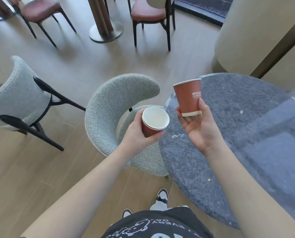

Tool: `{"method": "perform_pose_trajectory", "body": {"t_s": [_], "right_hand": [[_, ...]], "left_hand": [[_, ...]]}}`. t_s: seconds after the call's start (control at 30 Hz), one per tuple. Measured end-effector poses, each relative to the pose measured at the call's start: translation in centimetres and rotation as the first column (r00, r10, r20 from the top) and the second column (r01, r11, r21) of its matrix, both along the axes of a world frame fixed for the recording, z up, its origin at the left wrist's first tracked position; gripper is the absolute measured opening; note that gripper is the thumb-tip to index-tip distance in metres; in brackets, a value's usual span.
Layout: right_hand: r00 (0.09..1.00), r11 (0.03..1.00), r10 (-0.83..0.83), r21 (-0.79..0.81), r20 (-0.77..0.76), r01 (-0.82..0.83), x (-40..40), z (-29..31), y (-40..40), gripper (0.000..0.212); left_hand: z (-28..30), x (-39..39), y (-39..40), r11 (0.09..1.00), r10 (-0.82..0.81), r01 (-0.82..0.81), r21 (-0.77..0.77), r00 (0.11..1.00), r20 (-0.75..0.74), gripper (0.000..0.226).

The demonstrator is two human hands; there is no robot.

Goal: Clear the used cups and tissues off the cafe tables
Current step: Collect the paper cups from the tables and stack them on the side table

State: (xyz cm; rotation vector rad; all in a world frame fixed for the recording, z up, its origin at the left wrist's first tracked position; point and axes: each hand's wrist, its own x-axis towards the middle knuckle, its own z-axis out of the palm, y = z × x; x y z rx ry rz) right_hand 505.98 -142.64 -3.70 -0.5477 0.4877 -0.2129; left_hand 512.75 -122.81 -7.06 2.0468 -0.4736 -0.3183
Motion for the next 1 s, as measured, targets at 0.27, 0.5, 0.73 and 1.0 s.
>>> {"method": "perform_pose_trajectory", "body": {"t_s": [0.27, 0.5, 0.73, 1.0], "right_hand": [[0.969, 0.980, 0.187, -0.103, 0.161, -0.172, -1.4, 1.1, 2.5, 0.080], [0.944, 0.706, 0.328, -0.672, 0.031, -0.224, -1.0, 0.9, 4.4, 0.063], [0.910, 0.318, 0.375, -0.897, -0.179, -0.308, -0.4, 0.9, 7.9, 0.071], [0.883, 0.264, 0.441, -0.918, -0.160, -0.298, 0.6, 1.4, 10.0, 0.087]], "left_hand": [[-0.2, -1.4, 1.1, 0.999, -0.033, 0.033, 0.003, 0.999, 0.011, 0.079], [0.4, -2.0, 2.8, 1.000, -0.019, 0.019, -0.010, 1.000, 0.024, 0.079], [1.3, -1.8, 5.2, 1.000, 0.025, -0.026, -0.013, 0.999, -0.026, 0.075], [1.8, -1.8, 7.9, 0.993, 0.112, -0.112, -0.019, 0.993, -0.022, 0.076]]}}
